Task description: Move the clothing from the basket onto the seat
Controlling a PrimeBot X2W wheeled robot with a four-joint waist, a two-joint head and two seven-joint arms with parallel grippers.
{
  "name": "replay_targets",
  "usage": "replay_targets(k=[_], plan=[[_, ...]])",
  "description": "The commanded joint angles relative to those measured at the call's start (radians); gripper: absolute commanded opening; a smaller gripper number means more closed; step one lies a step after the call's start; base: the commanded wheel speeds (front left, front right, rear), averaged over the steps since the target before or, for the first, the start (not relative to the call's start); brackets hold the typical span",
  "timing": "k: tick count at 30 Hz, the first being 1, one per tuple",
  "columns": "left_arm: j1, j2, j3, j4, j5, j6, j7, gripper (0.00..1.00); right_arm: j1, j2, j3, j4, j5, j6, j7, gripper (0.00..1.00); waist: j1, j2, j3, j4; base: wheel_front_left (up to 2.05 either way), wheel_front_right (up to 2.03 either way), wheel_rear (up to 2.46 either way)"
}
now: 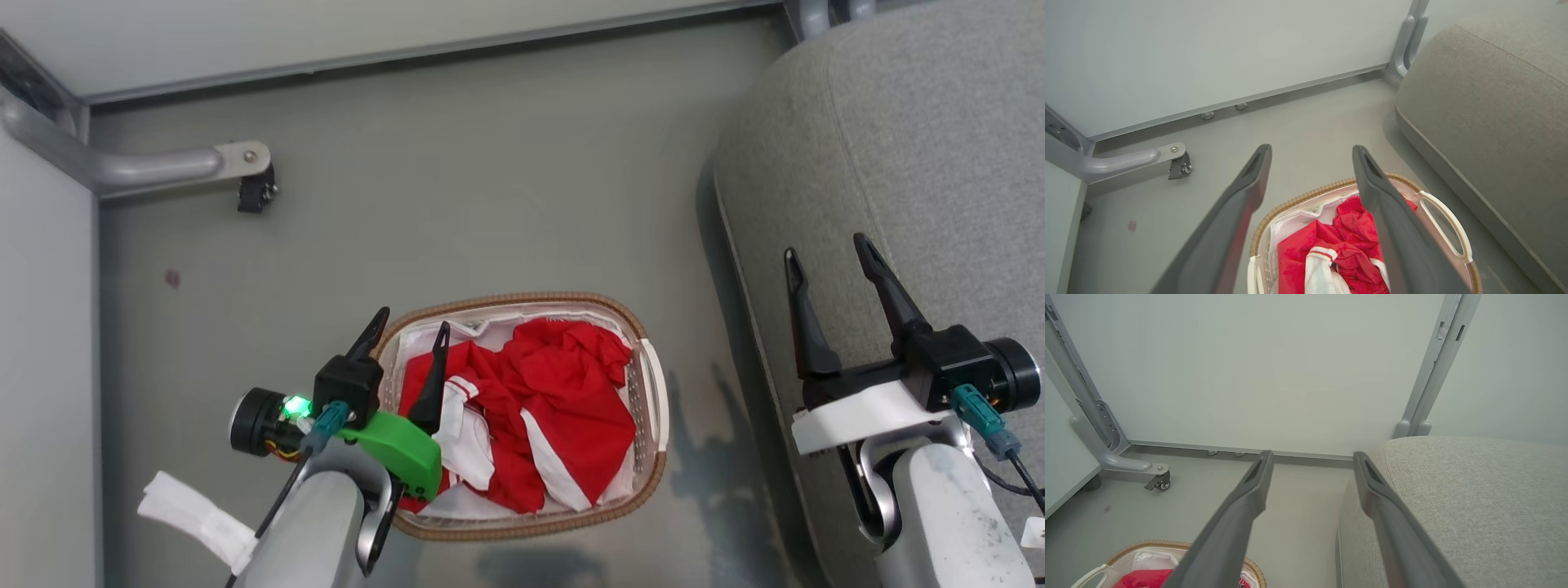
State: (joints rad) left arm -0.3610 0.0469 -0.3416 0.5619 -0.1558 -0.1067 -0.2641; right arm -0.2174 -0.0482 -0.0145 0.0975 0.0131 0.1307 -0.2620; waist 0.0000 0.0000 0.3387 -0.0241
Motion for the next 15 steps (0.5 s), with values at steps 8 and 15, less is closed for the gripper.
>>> replay_targets(k=[8,15], plan=[[-0.192,0.021,-0.115,0.277,0.075,-0.021,-0.001,1.00,-0.084,-0.003,0.023,-0.023,0.051,0.000,-0.005,1.00,0.0000,0.0000,0.301,-0.135,0.00,0.00,0.00],[-0.334,0.047,-0.193,0.512,0.101,-0.024,0.015,1.00,-0.146,-0.003,0.048,-0.043,0.104,0.000,-0.005,1.00,0.0000,0.0000,0.420,-0.194,0.00,0.00,0.00]])
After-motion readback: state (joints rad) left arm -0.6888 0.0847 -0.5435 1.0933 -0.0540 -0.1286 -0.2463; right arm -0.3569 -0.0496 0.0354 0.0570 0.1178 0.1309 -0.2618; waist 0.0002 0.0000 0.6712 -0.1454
